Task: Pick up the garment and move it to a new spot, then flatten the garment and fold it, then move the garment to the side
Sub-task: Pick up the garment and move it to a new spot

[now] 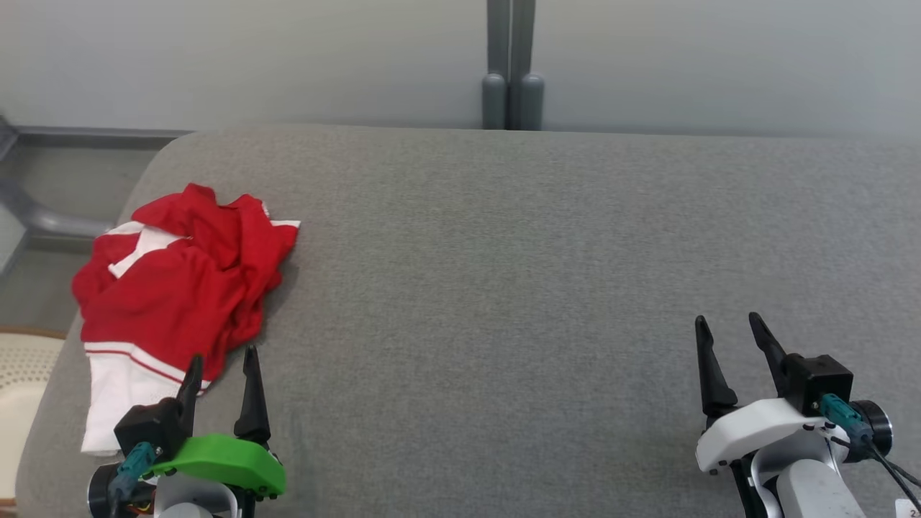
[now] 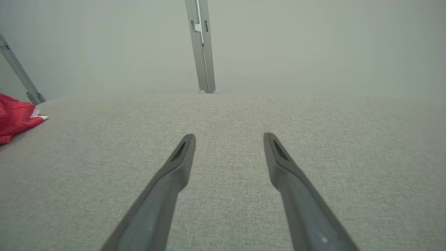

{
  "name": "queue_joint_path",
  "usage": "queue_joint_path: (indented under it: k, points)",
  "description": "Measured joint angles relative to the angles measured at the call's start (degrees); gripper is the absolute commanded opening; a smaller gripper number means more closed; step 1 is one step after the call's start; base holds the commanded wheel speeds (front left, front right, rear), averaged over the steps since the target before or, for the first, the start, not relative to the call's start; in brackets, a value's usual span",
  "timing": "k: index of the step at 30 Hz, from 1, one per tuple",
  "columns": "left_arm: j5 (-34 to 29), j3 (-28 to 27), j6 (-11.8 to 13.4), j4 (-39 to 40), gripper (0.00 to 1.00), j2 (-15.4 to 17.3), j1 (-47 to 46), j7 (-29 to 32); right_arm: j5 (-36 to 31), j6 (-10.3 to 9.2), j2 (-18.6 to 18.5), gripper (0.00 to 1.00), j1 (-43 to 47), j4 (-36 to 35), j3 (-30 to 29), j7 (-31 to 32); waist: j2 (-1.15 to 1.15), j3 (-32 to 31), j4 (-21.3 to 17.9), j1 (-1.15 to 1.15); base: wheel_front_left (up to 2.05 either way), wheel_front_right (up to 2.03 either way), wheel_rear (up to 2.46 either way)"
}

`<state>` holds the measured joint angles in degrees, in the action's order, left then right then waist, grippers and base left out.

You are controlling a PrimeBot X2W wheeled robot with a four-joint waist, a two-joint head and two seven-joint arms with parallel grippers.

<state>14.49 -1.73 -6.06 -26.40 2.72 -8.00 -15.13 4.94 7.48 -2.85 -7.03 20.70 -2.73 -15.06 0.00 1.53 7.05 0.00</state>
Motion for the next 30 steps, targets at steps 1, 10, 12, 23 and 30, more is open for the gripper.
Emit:
queue_joint_path:
  k: [1,10,12,23,30]
  points:
    - [0.0,-0.14,0.01,0.02,1.0,-0.01,-0.03,0.0,-0.04,0.0,0.0,1.0,-0.11,-0.07,0.54,0.0,0.0,0.12,1.0,0.0,0.0,0.0,0.0]
    - [-0.33,-0.78,0.25,0.0,1.0,0.02,-0.3,0.0,-0.97,0.0,0.02,1.0,-1.66,0.59,4.46,0.0,0.0,1.3,10.51,0.0,0.0,0.0,0.0]
    - [-0.34,-1.07,0.29,0.02,1.0,0.02,-0.21,0.0,-0.96,0.01,0.05,1.0,-1.82,0.75,4.91,0.0,0.0,1.48,12.74,0.0,0.0,0.0,0.0]
    - [0.12,-4.39,1.01,2.1,1.0,0.1,1.41,0.0,-0.94,0.01,0.11,1.0,-5.33,2.77,9.58,0.0,0.0,3.02,22.99,0.0,0.0,0.0,0.0]
    - [0.64,-4.56,1.37,2.94,1.0,0.08,1.61,0.0,-0.97,0.01,0.08,1.0,-6.27,3.74,10.01,0.0,0.0,4.86,24.45,0.0,0.0,0.0,0.0]
